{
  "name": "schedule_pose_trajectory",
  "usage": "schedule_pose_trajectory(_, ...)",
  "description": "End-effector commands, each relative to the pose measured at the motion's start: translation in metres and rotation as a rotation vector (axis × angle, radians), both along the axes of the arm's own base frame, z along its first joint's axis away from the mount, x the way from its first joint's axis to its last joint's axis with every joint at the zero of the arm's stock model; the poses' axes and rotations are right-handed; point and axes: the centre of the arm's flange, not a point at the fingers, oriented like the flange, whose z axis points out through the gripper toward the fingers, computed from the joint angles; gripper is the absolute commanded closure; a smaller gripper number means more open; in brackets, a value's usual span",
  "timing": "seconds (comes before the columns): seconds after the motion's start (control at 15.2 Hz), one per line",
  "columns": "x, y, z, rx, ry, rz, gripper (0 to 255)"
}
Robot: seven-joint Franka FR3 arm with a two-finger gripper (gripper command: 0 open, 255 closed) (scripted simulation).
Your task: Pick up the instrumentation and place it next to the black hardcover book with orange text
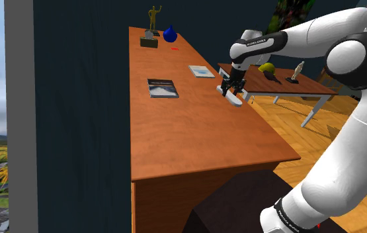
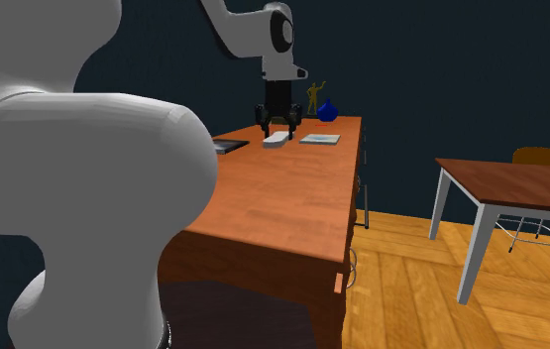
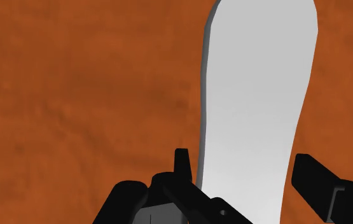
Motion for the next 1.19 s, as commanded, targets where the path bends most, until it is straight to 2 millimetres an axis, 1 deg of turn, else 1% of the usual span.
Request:
schedule_pose_trajectory(0.0,0.023,0.017,0.002,0.0,0.0,-0.001,255)
schedule_pose_trajectory(0.53,0.108,0.079,0.003,0.0,0.0,-0.001,255)
schedule_pose_trajectory(1.12,0.108,0.079,-0.044,0.0,0.0,-0.001,255)
